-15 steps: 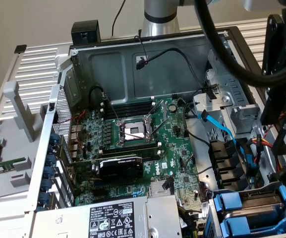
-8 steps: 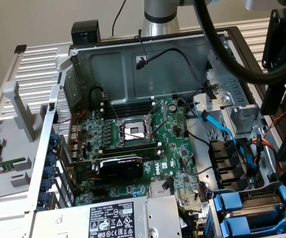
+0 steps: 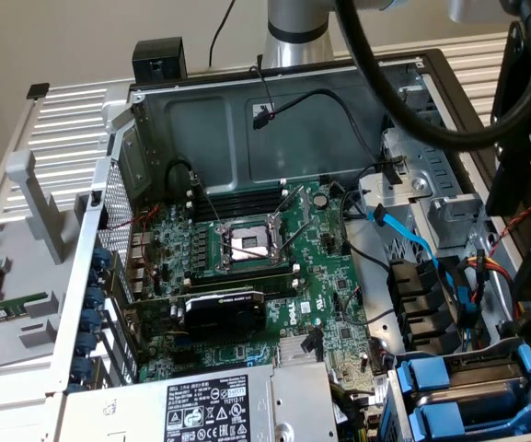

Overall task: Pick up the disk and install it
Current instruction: 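Insert the first disk wire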

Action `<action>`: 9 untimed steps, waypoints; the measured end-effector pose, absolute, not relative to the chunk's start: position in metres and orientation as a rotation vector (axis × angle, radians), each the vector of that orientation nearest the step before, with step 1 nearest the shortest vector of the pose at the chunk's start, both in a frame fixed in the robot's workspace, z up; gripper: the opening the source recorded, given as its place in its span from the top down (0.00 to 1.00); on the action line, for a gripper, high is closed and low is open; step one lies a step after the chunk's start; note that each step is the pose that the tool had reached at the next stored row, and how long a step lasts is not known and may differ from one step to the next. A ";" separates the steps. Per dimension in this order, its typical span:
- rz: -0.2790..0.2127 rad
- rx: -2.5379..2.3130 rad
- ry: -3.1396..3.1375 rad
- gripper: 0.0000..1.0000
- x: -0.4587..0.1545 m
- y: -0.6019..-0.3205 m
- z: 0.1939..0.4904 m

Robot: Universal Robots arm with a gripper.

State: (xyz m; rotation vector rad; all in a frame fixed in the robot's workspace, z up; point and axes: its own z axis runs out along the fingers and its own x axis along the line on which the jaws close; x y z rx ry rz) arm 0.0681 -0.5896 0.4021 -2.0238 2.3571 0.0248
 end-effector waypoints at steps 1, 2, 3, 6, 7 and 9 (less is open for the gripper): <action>0.025 -2.023 2.358 0.35 0.069 -0.588 0.402; 0.025 -2.022 2.359 0.35 0.070 -0.586 0.401; 0.024 -2.022 2.359 0.35 0.071 -0.584 0.400; 0.021 -2.021 2.362 0.35 0.075 -0.580 0.397; 0.020 -2.016 2.367 0.35 0.076 -0.580 0.396; 0.019 -1.986 2.392 0.35 0.076 -0.580 0.395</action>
